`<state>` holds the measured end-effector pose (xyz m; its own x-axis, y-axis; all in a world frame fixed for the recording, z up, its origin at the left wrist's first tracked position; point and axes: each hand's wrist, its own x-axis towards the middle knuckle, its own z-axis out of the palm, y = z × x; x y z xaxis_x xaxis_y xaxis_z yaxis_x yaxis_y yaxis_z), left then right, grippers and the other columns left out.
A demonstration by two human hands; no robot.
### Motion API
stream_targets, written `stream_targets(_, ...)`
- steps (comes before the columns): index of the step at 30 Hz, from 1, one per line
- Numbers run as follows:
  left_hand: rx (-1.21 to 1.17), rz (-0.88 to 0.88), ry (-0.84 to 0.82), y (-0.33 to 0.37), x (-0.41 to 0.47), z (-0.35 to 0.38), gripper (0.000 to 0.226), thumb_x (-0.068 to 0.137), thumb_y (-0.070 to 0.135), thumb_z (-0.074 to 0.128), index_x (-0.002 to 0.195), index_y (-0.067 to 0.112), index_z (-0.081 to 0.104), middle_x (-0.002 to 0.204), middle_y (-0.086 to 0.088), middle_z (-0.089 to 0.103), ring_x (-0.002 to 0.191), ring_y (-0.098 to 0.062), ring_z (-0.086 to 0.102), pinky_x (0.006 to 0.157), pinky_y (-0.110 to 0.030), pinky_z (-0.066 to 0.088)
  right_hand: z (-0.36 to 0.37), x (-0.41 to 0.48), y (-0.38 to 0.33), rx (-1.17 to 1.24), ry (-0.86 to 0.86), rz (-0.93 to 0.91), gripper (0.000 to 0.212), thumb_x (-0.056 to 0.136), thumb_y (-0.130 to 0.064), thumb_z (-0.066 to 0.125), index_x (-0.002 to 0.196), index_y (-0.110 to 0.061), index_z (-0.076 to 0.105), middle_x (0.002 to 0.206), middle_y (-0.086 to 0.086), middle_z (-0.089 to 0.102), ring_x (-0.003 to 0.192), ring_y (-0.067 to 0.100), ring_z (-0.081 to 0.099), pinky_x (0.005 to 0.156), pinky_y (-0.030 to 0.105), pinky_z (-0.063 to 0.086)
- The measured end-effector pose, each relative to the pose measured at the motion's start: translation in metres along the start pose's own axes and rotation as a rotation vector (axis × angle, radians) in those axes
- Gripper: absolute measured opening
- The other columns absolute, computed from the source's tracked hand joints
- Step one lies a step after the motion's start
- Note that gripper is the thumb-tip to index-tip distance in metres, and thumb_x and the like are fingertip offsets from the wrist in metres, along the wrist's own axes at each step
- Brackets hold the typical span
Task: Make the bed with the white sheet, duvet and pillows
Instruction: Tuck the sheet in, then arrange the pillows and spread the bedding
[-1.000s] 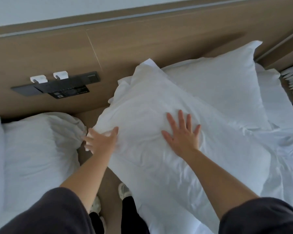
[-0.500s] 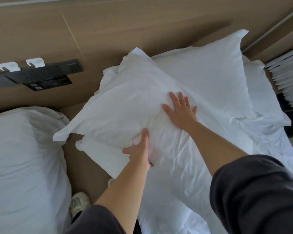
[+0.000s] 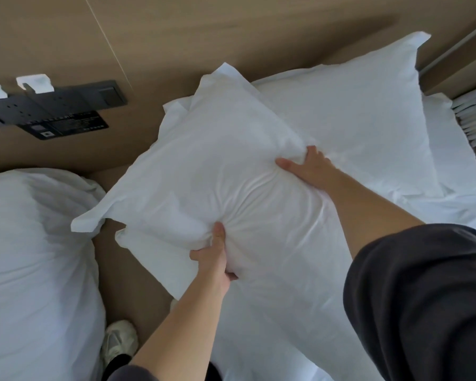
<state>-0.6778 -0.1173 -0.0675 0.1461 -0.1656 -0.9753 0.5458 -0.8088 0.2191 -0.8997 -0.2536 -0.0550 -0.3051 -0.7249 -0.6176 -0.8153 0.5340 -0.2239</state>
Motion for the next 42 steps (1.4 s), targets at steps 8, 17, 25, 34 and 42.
stream_targets(8,-0.008,0.011,-0.182,0.004,-0.044,-0.028,0.127,0.052,0.071,0.07,0.152,0.025,0.006,0.13,0.004,0.053,0.113,-0.02,0.057,0.102,-0.044,0.047,-0.019,-0.059,-0.033,0.012,0.079,-0.081,0.089,0.067,-0.078,0.065,0.125,-0.015,0.042,0.103,-0.003,0.052,0.108,0.027,0.057,0.092,0.042,0.045)
stream_targets(17,-0.08,0.138,-0.125,0.071,-0.108,-0.087,0.117,0.056,0.063,0.078,0.148,0.024,0.017,0.127,0.0,0.054,0.113,-0.023,0.055,0.102,-0.046,0.045,-0.062,-0.147,-0.136,-0.001,0.099,-0.209,0.104,0.063,-0.083,0.063,0.138,-0.017,0.037,0.108,-0.004,0.05,0.106,0.025,0.056,0.09,0.043,0.048)
stream_targets(25,-0.161,0.473,-0.059,0.143,-0.126,-0.229,0.136,0.036,0.061,0.09,0.148,0.021,0.024,0.129,0.011,0.054,0.116,-0.012,0.055,0.095,-0.027,0.044,-0.01,-0.217,-0.3,-0.065,0.01,-0.389,0.087,0.061,-0.084,0.064,0.115,-0.018,0.049,0.101,-0.008,0.061,0.098,0.02,0.06,0.086,0.039,0.051)
stream_targets(34,-0.384,0.395,0.248,0.203,-0.107,-0.462,0.115,0.061,0.059,0.083,0.145,0.011,0.02,0.137,-0.006,0.047,0.12,-0.026,0.049,0.102,-0.038,0.041,0.147,-0.334,-0.514,-0.282,-0.142,-0.662,0.091,0.069,-0.082,0.058,0.13,-0.016,0.046,0.119,-0.001,0.06,0.109,0.024,0.056,0.083,0.038,0.044)
stream_targets(42,-0.671,0.422,0.388,0.251,-0.099,-0.624,0.116,0.064,0.057,0.082,0.148,0.009,0.016,0.144,-0.006,0.042,0.126,-0.028,0.045,0.103,-0.038,0.037,0.27,-0.427,-0.688,-0.478,-0.191,-0.937,0.079,0.07,-0.084,0.056,0.115,-0.019,0.048,0.098,-0.006,0.051,0.105,0.023,0.057,0.084,0.039,0.044)
